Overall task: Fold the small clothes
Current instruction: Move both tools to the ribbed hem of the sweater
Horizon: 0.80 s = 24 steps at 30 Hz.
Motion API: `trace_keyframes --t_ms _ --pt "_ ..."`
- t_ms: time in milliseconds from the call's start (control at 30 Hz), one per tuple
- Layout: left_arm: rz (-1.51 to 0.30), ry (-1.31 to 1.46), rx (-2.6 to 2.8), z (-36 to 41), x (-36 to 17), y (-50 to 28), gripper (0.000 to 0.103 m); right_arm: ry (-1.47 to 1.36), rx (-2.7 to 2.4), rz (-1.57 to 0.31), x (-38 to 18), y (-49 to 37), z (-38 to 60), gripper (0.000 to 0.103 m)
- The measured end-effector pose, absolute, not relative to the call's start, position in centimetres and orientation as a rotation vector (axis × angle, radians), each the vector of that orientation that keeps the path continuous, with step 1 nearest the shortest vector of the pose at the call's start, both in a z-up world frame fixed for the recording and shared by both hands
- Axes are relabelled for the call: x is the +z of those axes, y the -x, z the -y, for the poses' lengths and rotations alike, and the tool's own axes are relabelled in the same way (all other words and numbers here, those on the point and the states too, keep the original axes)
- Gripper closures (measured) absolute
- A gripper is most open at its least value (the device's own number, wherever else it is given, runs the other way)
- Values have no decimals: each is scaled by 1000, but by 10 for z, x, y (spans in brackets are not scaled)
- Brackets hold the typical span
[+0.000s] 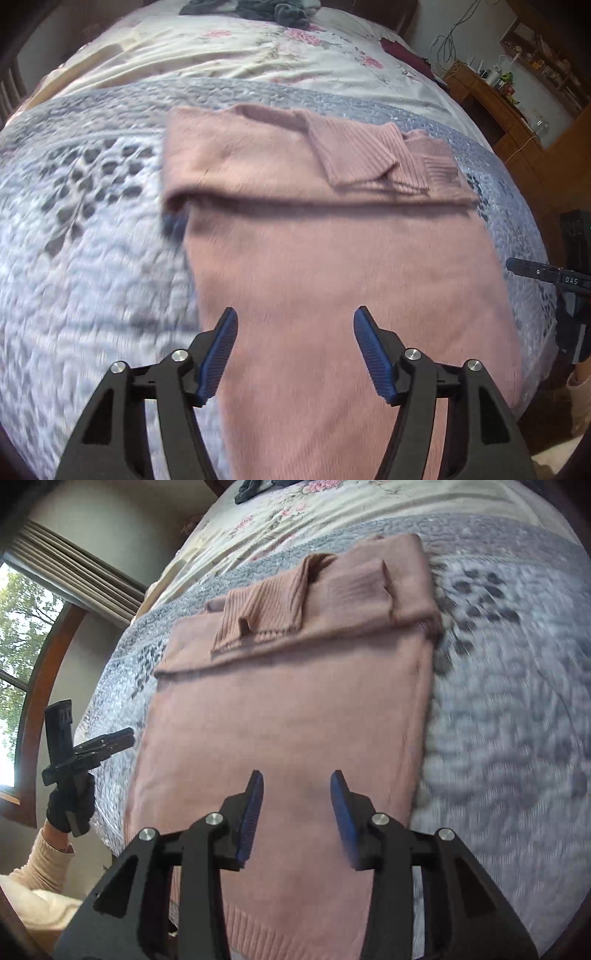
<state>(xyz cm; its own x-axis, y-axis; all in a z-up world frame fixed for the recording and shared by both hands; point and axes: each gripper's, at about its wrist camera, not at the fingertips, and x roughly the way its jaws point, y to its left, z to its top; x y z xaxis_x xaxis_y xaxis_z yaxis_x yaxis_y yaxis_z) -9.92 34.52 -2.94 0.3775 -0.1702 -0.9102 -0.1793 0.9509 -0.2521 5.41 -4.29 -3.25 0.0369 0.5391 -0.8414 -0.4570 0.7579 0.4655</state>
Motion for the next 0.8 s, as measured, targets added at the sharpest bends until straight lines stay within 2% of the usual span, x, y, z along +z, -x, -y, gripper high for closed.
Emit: trace_keyframes --t_ms 100,200,333,567,800 --pt "-1243 302 72 -340 -30 153 37 -22 707 -1330 -32 -4 71 61" --pt "-1253 291 122 -335 -28 193 29 -79 685 -1326 -28 33 95 48" --pt "-1268 282 170 -328 -32 226 26 -73 615 -1319 -32 64 115 45" --pt "-1312 401 137 -321 -52 253 26 -152 562 -1401 -59 92 146 45" --pt "-1326 390 124 -312 -64 256 25 -132 560 -1425 -73 102 146 44"
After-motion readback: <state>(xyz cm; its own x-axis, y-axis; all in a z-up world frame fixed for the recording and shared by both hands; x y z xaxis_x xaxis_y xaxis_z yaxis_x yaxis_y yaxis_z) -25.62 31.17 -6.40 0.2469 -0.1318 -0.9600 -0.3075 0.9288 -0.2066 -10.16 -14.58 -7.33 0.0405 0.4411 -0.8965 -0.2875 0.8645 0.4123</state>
